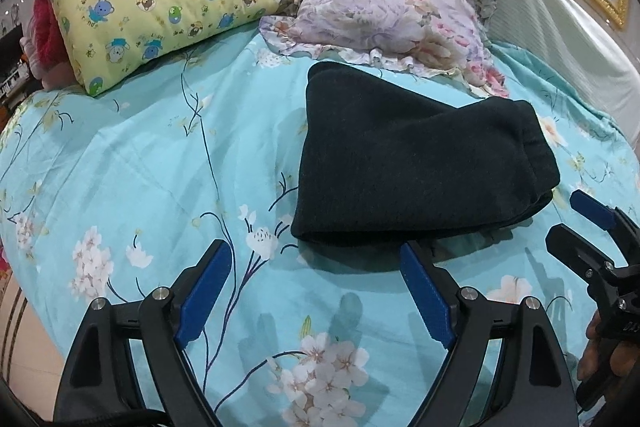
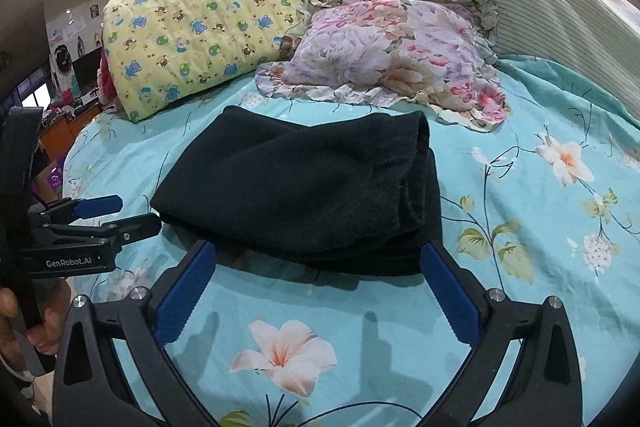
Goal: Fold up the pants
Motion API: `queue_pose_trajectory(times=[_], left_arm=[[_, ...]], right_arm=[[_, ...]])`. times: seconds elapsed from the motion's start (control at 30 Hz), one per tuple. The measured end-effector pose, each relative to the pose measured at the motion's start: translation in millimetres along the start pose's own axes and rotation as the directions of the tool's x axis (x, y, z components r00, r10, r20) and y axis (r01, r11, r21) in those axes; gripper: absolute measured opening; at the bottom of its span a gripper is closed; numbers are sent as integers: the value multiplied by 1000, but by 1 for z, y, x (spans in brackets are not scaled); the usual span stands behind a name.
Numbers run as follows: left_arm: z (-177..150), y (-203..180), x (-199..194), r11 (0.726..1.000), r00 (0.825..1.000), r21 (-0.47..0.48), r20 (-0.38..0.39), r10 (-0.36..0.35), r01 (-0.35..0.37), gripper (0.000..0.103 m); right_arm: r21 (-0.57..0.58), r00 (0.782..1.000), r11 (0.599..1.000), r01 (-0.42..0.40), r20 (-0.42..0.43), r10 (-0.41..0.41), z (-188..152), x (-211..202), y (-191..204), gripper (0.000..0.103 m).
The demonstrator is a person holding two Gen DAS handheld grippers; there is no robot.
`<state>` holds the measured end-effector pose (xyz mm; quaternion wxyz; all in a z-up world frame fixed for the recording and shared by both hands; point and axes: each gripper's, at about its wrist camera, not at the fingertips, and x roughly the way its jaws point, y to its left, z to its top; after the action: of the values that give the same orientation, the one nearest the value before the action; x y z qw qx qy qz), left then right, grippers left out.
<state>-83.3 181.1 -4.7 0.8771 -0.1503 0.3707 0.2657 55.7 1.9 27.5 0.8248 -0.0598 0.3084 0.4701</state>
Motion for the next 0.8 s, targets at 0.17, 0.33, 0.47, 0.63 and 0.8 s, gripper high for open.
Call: queue_pose_trajectory(times=[0.17, 0.33, 0.47, 0.63, 0.8], left_arm=[[-2, -1, 2, 1000, 1000, -1, 2, -13, 13, 86], [-2, -2, 3, 1000, 1000, -5, 8, -15, 15, 86], [-2, -1, 4, 1000, 1000, -2, 7, -8, 8, 86], [-3, 0, 7, 1000, 1000, -2, 4, 0, 0, 86], [-3, 1, 8, 1000, 1000, -1, 6, 6, -6, 86]], right_arm=[[0, 1000, 1000, -1, 1, 1, -2, 4, 2, 102], [-7, 1000, 1000, -5, 16, 5, -4, 5, 6, 102], [9, 1000, 1000, -17, 12, 16, -4, 8, 6, 102], [21, 1000, 999, -26, 6, 26, -7, 11, 6, 102], [32, 1000, 999, -30, 4, 30, -7, 13, 7, 102]])
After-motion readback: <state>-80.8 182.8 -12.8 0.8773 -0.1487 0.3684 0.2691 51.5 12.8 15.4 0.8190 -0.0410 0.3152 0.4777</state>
